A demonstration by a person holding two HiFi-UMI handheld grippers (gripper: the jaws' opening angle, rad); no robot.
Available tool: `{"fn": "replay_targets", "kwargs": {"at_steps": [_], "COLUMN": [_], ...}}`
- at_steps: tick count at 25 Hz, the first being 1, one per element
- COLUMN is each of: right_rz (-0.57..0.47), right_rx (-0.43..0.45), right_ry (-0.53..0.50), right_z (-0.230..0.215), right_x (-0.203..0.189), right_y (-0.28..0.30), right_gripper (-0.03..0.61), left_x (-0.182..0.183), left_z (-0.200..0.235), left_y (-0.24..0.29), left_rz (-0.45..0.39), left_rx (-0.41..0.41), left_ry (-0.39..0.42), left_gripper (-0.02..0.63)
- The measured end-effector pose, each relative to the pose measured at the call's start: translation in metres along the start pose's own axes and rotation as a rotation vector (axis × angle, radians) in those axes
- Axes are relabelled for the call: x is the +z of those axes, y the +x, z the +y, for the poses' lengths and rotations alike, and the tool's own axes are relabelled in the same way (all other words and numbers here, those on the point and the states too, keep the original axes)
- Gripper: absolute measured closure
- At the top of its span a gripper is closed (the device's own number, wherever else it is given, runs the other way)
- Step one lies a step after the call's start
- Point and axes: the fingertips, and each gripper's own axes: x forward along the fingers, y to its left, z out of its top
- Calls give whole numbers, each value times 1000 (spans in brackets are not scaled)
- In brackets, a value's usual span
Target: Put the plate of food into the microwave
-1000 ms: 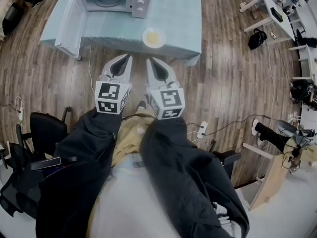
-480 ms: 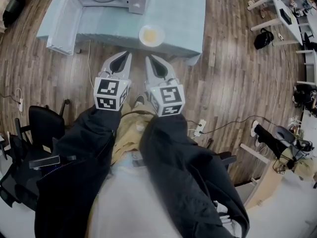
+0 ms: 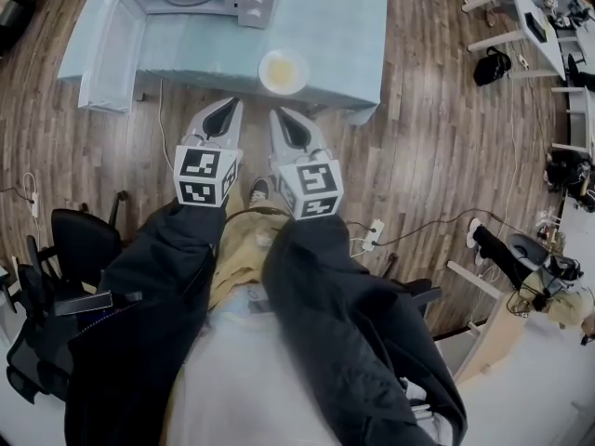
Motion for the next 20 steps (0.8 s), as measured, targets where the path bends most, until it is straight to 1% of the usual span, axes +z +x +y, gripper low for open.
{"fn": "replay_targets", "kwargs": {"at_steps": [3,6,10,15,20], "right_rz": [3,0,9,58,126], "right_rx": [-30,-50,-58,-50,-83], "right_ry": [-11,-9,-4,-4,19], "right_z": [-12,-21,-22,-17,-25], "right_x": [12,30,44,40,25], "right_y": [15,39,79,125,148], "right_gripper": [580,578,578,578,578], "left_x": [16,35,49,46,37], "left_z": [9,22,57,97,117], "left_y": [22,37,56,77,97], "left_rz": [-18,-28,-19,32,83], "left_rx": [-33,-63,-69,-79,-118], "left_ry": [2,20,11,-14,-32], "left_gripper": [616,615,615,615,615]}}
